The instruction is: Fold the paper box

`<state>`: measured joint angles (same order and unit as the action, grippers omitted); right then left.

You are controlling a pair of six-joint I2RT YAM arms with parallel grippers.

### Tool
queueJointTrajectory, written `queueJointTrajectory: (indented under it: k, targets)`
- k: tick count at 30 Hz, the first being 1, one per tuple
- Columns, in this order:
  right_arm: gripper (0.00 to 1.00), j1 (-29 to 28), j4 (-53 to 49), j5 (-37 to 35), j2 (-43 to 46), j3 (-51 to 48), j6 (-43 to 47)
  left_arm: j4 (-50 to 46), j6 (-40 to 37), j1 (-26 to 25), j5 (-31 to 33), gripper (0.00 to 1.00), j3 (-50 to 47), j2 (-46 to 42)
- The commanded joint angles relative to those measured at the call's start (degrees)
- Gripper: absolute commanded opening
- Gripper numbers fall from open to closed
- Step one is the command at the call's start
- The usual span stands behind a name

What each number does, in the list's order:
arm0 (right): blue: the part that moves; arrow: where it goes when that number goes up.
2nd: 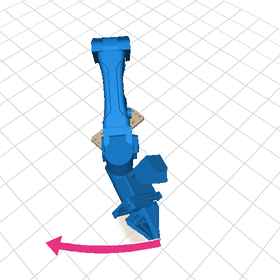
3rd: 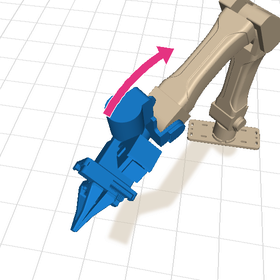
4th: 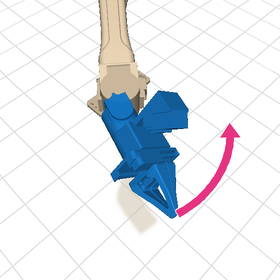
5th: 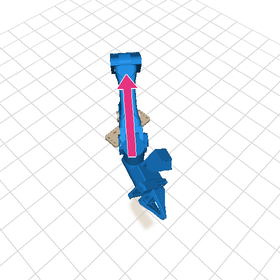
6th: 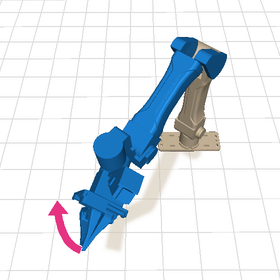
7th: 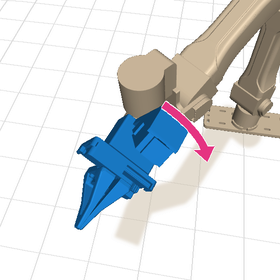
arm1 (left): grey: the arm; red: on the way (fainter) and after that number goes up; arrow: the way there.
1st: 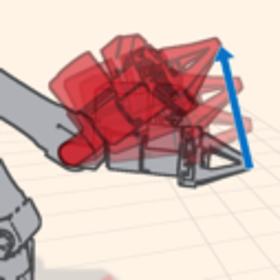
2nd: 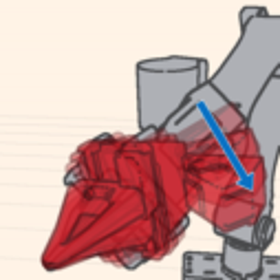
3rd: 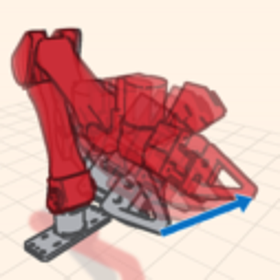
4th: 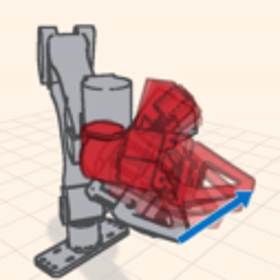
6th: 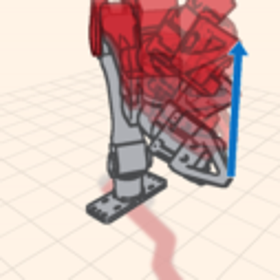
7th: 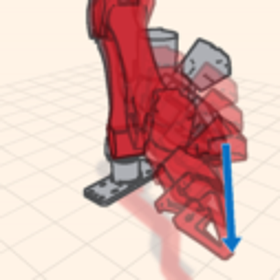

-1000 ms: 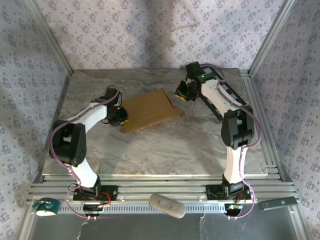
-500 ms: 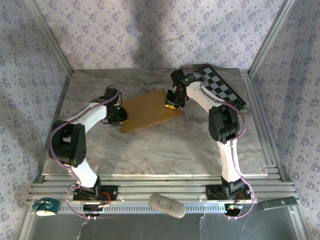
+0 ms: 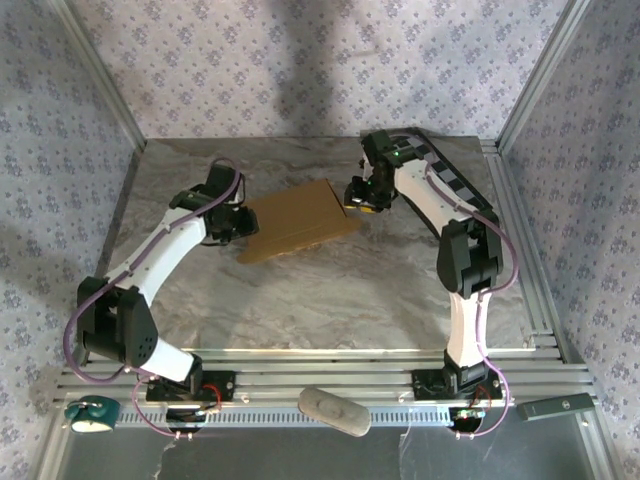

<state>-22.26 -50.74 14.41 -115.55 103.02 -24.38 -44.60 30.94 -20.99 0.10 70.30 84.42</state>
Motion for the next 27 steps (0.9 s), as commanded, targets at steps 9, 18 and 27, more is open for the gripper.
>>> queueJointTrajectory:
  k: [9,18,27]
  targets:
    - [0.57,-1.69,-4.09,3.74,-2.72,-0.29,8.91,1.92,-0.24,-1.41,-4.32,0.5,-8.49,-0.48]
    - [0.54,-3.35,-4.55,4.39,-4.08,-0.95,8.29,3.79,1.6,-1.42,-4.84,0.5,-10.7,-0.25]
    - [0.49,-3.84,-3.74,3.83,-4.38,-2.14,7.94,7.15,4.04,-1.42,-6.25,0.49,-12.92,-0.21]
